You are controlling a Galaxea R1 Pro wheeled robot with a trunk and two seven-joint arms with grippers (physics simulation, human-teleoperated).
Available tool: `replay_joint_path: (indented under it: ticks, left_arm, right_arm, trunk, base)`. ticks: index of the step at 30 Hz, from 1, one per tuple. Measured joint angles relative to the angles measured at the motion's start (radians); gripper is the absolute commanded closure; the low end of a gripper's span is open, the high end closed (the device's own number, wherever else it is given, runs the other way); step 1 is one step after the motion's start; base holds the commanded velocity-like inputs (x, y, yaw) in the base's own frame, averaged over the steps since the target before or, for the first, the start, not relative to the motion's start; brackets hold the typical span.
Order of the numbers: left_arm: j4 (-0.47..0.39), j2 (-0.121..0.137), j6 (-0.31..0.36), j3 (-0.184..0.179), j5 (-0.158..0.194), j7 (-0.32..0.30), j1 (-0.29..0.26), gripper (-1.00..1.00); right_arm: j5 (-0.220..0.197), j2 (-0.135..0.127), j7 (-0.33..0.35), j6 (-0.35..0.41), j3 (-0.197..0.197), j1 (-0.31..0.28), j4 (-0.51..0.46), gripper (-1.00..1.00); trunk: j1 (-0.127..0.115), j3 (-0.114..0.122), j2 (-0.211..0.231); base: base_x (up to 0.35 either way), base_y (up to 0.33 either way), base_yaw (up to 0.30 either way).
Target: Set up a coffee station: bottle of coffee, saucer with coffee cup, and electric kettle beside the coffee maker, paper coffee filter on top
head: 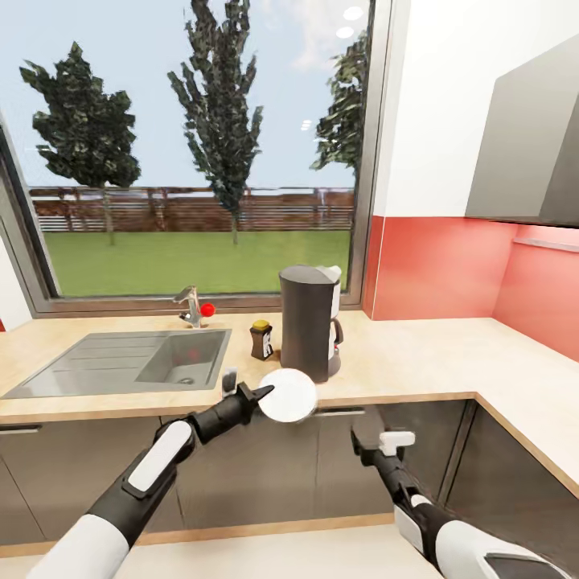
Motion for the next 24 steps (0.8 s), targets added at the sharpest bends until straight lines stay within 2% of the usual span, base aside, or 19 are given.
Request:
replay_joint_path:
  ticks: [4, 6, 7, 8, 9, 10, 12, 13, 17, 18, 20, 21, 24]
  left_arm:
    - [0.0, 0.0, 0.095, 0.075, 0.003, 0.003, -0.022, 1.0]
    - [0.0, 0.002, 0.118, 0.117, 0.0, 0.005, -0.028, 1.0]
    - [0.001, 0.008, 0.125, 0.147, -0.002, 0.007, -0.031, 1.0]
    - [0.007, 0.024, 0.13, 0.179, -0.006, 0.008, -0.031, 1.0]
    - [0.012, 0.041, 0.132, 0.193, -0.006, 0.009, -0.031, 1.0]
    - [0.015, 0.059, 0.132, 0.203, -0.006, 0.009, -0.03, 1.0]
    - [0.017, 0.079, 0.132, 0.226, -0.004, 0.019, -0.03, 1.0]
    - [0.018, 0.082, 0.132, 0.235, -0.004, 0.026, -0.029, 1.0]
    - [0.019, 0.085, 0.123, 0.315, -0.005, 0.135, -0.022, 1.0]
    - [0.018, 0.082, 0.115, 0.335, -0.01, 0.214, -0.021, 1.0]
    - [0.018, 0.079, 0.096, 0.339, -0.009, 0.267, -0.021, 1.0]
    - [0.018, 0.078, 0.061, 0.339, -0.018, 0.307, -0.02, 1.0]
    - [0.019, 0.072, 0.027, 0.337, -0.023, 0.353, -0.018, 1.0]
  right_arm:
    - [0.002, 0.006, -0.017, -0.005, 0.0, 0.051, 0.003, -1.0]
    - [0.003, 0.012, -0.03, -0.005, 0.001, 0.078, 0.004, -1.0]
    - [0.004, 0.017, -0.049, -0.003, 0.0, 0.092, 0.004, -1.0]
    - [0.004, 0.021, -0.089, 0.012, 0.0, 0.112, 0.005, -1.0]
    - [0.005, 0.022, -0.119, 0.048, -0.001, 0.126, 0.006, -1.0]
    - [0.005, 0.022, -0.143, 0.117, -0.001, 0.135, 0.005, -1.0]
    - [0.005, 0.021, -0.16, 0.234, 0.0, 0.141, 0.005, -1.0]
    - [0.005, 0.02, -0.163, 0.267, 0.0, 0.142, 0.004, -1.0]
    - [0.006, 0.018, -0.171, 0.472, 0.002, 0.144, 0.002, -1.0]
    - [0.007, 0.017, -0.173, 0.526, 0.003, 0.145, 0.003, -1.0]
    - [0.008, 0.016, -0.174, 0.553, 0.004, 0.145, 0.004, -1.0]
    - [0.009, 0.016, -0.188, 0.568, 0.004, 0.145, 0.004, -1.0]
    - [0.01, 0.021, -0.222, 0.6, 0.005, 0.147, 0.005, -1.0]
  trunk:
    - [0.0, 0.0, 0.0]
    - [0.0, 0.0, 0.0]
    - [0.0, 0.0, 0.0]
    - [0.0, 0.0, 0.0]
    - [0.0, 0.0, 0.0]
    - [0.0, 0.0, 0.0]
    - [0.0, 0.0, 0.0]
    - [0.0, 0.0, 0.0]
    - [0.0, 0.0, 0.0]
    - [0.0, 0.0, 0.0]
    - [0.0, 0.0, 0.0]
    - [0.0, 0.0, 0.0]
    - [0.0, 0.0, 0.0]
  base:
    - [0.0, 0.0, 0.0]
    - [0.0, 0.0, 0.0]
    - [0.0, 0.0, 0.0]
    - [0.0, 0.0, 0.0]
    - [0.0, 0.0, 0.0]
    - [0.0, 0.0, 0.0]
    - [0.0, 0.0, 0.0]
    - [0.0, 0.0, 0.0]
    - [0.0, 0.0, 0.0]
    - [0.0, 0.0, 0.0]
    - [0.0, 0.0, 0.0]
    - [0.0, 0.0, 0.0]
    - [0.148, 0.0, 0.0]
